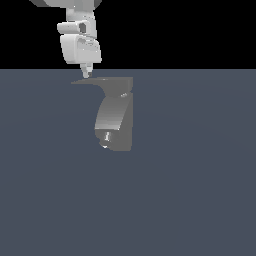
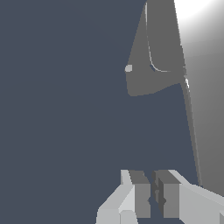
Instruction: Turn on the faucet by rotating a designated handle.
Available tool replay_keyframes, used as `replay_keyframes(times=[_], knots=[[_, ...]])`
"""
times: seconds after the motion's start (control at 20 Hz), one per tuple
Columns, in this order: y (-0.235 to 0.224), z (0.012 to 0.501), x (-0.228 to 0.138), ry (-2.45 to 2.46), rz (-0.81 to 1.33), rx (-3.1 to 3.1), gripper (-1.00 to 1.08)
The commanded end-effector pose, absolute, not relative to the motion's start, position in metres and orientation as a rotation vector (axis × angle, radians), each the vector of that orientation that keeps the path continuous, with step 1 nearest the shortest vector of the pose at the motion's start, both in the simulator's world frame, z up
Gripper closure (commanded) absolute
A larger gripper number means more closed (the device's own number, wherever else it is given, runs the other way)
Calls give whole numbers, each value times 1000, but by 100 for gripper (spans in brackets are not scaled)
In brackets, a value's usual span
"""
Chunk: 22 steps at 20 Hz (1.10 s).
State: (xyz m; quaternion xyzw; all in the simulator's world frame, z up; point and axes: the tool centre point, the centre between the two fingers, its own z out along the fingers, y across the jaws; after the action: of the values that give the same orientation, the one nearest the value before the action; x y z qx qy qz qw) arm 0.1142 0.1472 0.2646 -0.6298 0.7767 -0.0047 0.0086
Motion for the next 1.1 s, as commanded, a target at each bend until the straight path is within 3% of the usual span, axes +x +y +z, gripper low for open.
replay_keyframes(times=[0.0, 1.05], knots=[[148, 264, 109, 2427, -14, -1968, 108], [159, 255, 51, 2442, -6, -1966, 108]])
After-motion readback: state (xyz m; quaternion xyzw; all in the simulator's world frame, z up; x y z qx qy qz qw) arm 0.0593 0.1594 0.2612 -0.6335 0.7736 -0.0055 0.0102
